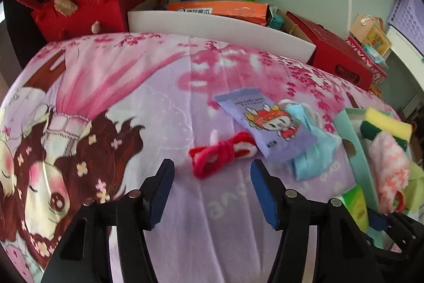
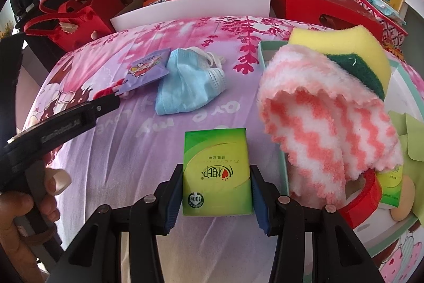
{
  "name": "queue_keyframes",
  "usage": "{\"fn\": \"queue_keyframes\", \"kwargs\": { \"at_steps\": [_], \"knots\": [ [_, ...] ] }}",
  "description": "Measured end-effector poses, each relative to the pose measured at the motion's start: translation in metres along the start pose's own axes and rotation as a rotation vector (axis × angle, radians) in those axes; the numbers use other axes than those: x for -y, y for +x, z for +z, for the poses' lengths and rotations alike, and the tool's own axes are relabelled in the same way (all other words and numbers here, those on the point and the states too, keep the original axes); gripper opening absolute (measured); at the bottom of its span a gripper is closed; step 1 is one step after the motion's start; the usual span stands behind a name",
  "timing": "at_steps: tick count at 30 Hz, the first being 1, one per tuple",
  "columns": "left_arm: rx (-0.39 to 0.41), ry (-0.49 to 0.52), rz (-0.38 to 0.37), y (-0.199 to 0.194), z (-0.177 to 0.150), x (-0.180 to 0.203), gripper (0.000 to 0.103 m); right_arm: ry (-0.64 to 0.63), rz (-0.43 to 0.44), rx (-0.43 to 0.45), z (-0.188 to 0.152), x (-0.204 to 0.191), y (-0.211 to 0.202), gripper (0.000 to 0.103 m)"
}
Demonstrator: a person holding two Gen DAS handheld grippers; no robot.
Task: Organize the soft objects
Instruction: 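Grasp the green tissue pack with the right tool while the left tool grasps the red hair tie, then carry both items over the tray and release them with both tools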
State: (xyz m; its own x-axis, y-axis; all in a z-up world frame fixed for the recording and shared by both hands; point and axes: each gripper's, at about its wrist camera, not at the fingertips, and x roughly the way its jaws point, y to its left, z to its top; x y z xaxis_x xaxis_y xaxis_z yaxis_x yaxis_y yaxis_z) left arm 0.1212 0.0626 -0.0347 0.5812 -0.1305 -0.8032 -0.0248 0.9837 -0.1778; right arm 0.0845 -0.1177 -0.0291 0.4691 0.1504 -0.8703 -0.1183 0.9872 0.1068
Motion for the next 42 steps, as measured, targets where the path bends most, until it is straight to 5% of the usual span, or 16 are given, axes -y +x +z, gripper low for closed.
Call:
{"fn": "queue_keyframes", "kwargs": {
  "at_steps": [13,17,23,32,42],
  "knots": [
    [0.072,0.079,0.005,0.019,0.009,0.013,0.058,-0.009,0.0,-0.001,0.001,-0.001,0.001,0.05],
    [0.055,0.126,0.028,0.022,0.006,0.023,0.035,-0.01,-0.002,-0.001,0.001,-0.001,0.002,0.05],
    [0.019,0.143,0.022,0.021,0.004,0.028,0.026,-0.008,0.002,-0.001,0.001,-0.001,0.002,0.05],
    [-0.032,0.113,0.062,0.005,0.0,0.028,0.025,0.001,0.014,0.01,0.001,0.002,-0.004,0.05],
    [0.022,0.098,0.101,-0.033,0.002,0.033,0.025,0.02,0.053,0.116,0.005,0.011,-0.044,0.05]
  ]
}}
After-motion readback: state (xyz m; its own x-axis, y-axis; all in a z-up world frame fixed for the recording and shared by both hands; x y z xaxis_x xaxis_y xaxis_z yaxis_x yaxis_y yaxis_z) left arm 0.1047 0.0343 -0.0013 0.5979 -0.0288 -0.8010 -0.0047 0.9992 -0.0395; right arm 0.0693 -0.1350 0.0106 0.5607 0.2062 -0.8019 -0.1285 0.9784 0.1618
